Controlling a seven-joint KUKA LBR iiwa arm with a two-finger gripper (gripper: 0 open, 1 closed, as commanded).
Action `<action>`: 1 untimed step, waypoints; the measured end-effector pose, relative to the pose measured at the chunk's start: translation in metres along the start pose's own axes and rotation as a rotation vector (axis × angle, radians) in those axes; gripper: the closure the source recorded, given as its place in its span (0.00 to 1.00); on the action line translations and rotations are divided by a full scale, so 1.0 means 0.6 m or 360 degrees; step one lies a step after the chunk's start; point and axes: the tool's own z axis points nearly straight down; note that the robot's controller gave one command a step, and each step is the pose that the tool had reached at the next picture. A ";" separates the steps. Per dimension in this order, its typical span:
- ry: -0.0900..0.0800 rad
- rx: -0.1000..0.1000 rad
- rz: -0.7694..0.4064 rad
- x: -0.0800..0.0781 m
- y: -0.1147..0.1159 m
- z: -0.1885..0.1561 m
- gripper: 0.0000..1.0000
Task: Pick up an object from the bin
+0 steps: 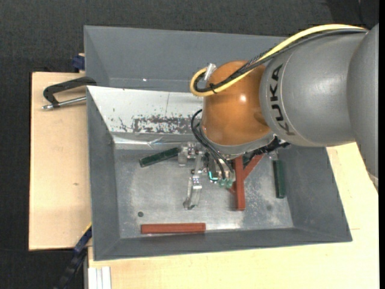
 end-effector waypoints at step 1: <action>-0.0014 -0.0002 0.0003 -0.003 -0.001 -0.008 0.00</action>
Offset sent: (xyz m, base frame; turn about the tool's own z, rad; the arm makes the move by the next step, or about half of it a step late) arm 0.0722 0.0416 -0.0843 -0.0590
